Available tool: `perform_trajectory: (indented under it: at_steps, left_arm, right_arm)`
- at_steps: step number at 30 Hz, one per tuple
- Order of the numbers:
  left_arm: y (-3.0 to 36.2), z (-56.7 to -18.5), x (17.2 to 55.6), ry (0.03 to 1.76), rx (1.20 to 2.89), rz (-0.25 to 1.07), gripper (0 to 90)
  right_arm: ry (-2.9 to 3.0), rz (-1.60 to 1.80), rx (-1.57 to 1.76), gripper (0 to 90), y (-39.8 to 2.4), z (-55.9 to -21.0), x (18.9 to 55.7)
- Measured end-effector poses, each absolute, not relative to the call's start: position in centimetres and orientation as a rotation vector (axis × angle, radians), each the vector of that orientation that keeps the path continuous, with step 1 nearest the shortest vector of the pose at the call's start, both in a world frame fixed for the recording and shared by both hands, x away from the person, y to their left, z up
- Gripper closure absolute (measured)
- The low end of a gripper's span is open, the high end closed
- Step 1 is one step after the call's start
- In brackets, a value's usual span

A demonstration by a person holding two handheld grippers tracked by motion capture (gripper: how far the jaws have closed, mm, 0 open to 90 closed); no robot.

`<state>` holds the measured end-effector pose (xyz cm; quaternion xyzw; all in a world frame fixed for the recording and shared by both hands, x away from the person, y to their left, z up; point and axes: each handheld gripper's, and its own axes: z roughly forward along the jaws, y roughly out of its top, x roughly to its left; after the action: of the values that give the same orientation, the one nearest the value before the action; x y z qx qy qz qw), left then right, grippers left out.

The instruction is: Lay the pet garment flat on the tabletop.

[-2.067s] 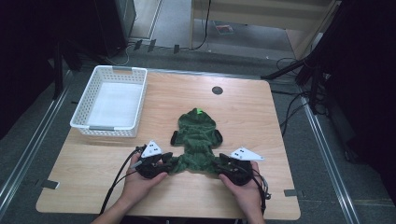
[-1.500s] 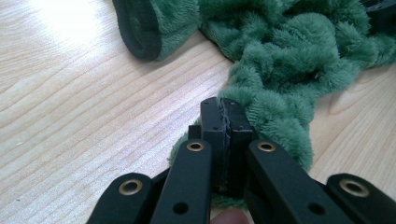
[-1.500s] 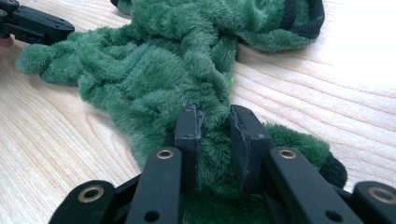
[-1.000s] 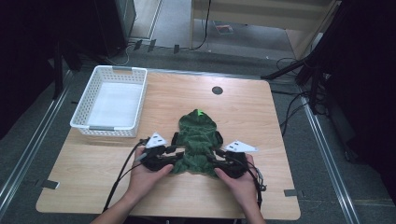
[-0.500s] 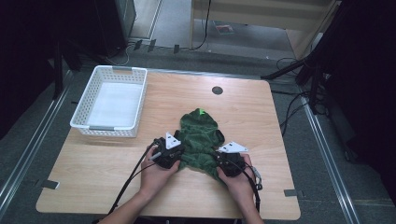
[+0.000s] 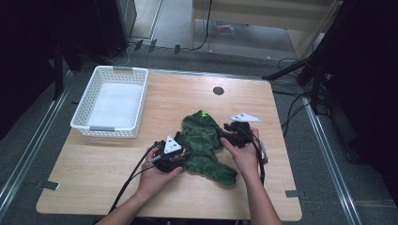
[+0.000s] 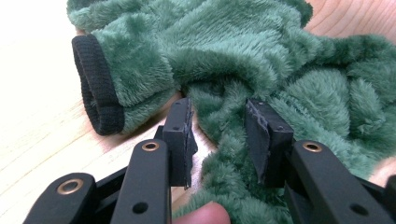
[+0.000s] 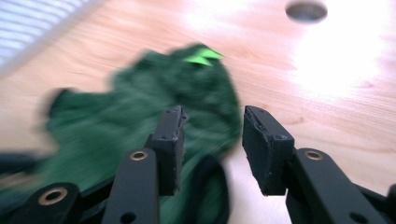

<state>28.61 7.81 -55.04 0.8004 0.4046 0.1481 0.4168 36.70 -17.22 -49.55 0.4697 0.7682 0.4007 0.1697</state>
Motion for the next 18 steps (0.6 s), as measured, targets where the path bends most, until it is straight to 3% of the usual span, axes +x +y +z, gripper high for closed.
perform_trajectory:
  at_steps: [9, 11, 13, 15, 16, 17, 18]
  left_arm:
    - [8.3, -55.1, 29.5, 1.123, 1.962, 0.355, 62.7]
    - [8.3, -55.1, 29.5, 1.112, 1.950, 0.356, 60.8]
    - [8.5, -55.0, 29.1, 1.068, 1.936, 0.340, 52.2]
    - [9.2, -54.8, 28.5, 1.026, 1.896, 0.313, 46.9]
    - [9.7, -54.7, 28.2, 1.009, 1.883, 0.298, 45.5]
    - [10.2, -54.6, 27.8, 1.010, 1.877, 0.298, 45.5]
    - [10.7, -54.6, 27.5, 1.010, 1.874, 0.291, 45.1]
  right_arm:
    - [2.305, 0.967, 1.354, 88.1, -14.2, -53.3, 43.9]
    - [2.292, 0.972, 1.353, 88.1, -14.1, -53.3, 44.4]
    - [2.278, 1.009, 1.357, 87.4, -13.8, -53.3, 45.0]
    - [2.273, 1.072, 1.363, 77.9, -13.7, -53.3, 45.2]
    - [2.272, 1.142, 1.354, 67.7, -14.0, -52.8, 44.7]
    - [2.272, 1.142, 1.354, 67.7, -14.0, -52.8, 44.7]
    - [2.262, 1.193, 1.307, 61.9, -14.4, -52.1, 43.8]
